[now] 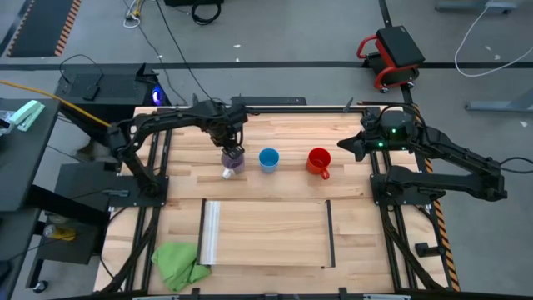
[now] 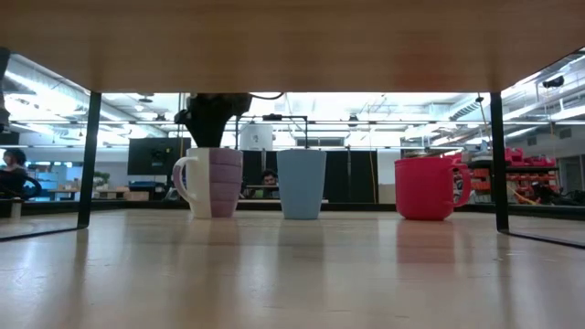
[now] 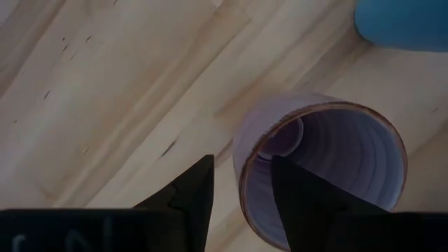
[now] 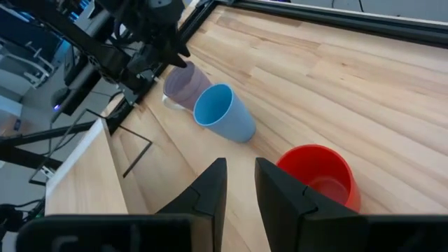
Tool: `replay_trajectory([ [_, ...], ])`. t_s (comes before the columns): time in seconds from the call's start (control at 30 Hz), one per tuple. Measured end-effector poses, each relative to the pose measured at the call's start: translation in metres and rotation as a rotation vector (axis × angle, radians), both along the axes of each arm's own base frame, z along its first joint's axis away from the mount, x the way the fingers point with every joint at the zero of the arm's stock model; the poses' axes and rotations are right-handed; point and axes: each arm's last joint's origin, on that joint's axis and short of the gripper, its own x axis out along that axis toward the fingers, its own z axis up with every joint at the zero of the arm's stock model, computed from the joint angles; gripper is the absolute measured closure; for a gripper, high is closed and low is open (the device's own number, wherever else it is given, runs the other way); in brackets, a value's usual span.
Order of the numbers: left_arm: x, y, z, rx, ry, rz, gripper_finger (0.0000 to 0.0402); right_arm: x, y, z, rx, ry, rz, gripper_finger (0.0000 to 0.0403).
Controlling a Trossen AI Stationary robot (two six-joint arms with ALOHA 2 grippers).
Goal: Stack small to large cups/mugs on shelf
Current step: Put the purple mug on the shelf
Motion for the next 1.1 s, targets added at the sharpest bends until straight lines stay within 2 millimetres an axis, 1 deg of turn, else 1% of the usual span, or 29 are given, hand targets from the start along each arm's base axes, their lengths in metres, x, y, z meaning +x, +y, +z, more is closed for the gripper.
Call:
replay_trajectory([
  [0.13, 0.0005, 0.0021, -0.0004, 0.006, -0.009, -0.002, 0.0248, 0.0000, 0.0000, 0.0000, -0.003, 0.001, 0.002, 0.0320],
  [0.53, -0.0008, 0.0035, -0.0027, 0.008, -0.006, 0.003, 0.0268, 0.0000, 0.0000, 0.0000, -0.006, 0.001, 0.004, 0.0320],
  [1.1, -0.0037, 0.0013, -0.0032, -0.027, 0.017, -0.018, 0.0267, 0.0000, 0.0000, 0.0001, -0.012, 0.003, 0.007, 0.0320],
])
